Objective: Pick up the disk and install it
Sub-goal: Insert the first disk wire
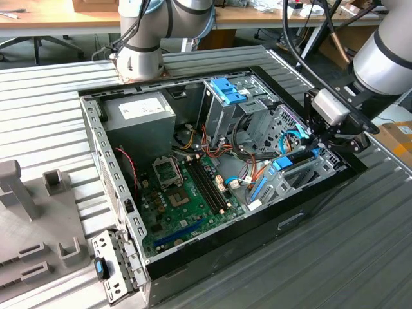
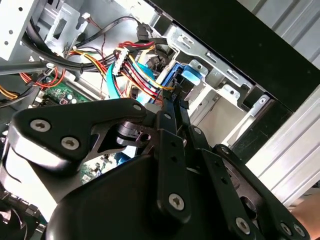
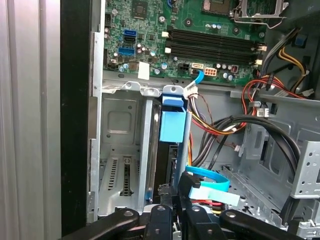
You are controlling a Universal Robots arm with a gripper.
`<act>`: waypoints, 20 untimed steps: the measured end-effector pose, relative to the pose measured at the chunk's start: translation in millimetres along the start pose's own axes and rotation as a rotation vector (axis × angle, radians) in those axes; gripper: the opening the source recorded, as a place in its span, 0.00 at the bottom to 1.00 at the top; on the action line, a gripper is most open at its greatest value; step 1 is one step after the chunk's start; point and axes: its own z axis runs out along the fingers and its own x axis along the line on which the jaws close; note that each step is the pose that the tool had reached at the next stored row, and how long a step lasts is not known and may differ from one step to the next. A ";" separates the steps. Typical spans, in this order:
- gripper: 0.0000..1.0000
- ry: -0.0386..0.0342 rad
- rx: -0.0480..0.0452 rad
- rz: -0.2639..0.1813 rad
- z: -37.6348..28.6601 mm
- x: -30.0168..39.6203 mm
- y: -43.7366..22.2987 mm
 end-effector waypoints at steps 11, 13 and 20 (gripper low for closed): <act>0.17 0.0003 0.0013 0.000 7.6 1.0 4.8; 0.17 -0.0001 0.0014 0.000 8.4 1.0 4.9; 0.17 0.0062 0.0056 0.031 9.1 0.9 5.1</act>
